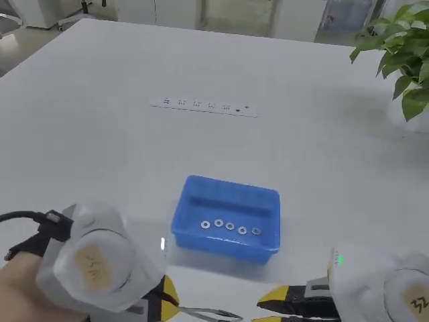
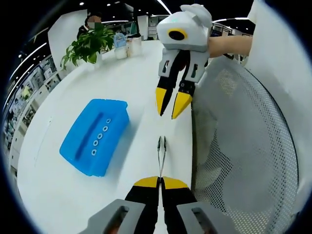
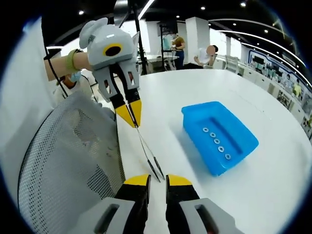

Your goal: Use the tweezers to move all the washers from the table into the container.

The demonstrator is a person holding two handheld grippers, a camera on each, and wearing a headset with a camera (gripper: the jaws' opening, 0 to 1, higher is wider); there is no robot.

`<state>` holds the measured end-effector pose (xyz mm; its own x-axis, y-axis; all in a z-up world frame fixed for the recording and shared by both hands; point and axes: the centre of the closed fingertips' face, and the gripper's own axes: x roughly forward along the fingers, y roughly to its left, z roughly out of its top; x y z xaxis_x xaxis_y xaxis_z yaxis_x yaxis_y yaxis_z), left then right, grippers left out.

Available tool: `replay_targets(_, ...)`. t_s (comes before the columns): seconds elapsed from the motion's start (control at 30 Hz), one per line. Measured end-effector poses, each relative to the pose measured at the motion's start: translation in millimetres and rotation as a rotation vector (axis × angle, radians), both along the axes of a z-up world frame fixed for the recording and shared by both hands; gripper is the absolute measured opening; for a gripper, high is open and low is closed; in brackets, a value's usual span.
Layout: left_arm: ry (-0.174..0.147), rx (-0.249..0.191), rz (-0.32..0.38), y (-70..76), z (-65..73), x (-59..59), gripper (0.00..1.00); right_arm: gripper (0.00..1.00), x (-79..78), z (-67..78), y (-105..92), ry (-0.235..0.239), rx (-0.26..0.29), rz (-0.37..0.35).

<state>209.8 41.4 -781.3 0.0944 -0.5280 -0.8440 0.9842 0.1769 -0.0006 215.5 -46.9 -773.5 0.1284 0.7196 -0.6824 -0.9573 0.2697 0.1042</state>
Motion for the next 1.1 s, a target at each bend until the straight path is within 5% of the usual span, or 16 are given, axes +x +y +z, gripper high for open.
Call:
replay_targets(0.37,0.017,0.109,-0.035,7.3,-27.1,0.6,0.00,0.09,-0.3,0.1,-3.2,0.005,0.007,-0.050)
replay_targets(0.7,0.016,0.239,-0.075,11.4,-42.5,0.2,0.00,0.11,2.4,-7.9,-12.8,-0.005,-0.046,-0.074)
replay_targets(1.1,0.062,0.265,-0.094,13.1,-47.6,0.5,0.00,0.11,2.5,-11.7,-17.3,-0.025,-0.083,-0.104)
